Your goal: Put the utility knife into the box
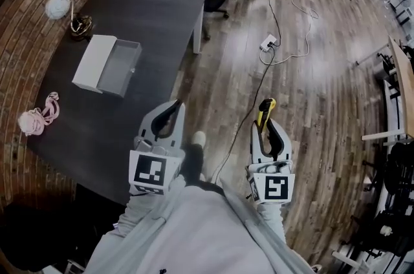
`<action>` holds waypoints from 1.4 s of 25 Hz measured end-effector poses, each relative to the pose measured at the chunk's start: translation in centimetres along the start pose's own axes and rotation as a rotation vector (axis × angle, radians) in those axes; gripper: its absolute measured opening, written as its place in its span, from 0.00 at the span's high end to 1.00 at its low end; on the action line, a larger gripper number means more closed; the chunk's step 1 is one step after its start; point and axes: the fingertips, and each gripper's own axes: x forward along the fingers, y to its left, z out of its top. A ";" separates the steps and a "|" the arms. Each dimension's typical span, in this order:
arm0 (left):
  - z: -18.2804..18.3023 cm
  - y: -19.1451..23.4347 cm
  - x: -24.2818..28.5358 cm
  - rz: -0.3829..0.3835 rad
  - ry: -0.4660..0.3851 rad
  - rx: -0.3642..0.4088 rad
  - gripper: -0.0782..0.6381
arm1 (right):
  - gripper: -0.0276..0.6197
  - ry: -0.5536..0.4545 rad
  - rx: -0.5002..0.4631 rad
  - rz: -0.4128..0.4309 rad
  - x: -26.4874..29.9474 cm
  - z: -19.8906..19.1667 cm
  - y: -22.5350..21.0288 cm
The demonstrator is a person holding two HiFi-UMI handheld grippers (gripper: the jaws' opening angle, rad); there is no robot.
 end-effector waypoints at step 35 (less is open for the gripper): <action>-1.4 21.5 12.5 0.317 0.012 -0.155 0.86 | 0.76 0.047 -0.069 0.342 29.4 2.4 3.9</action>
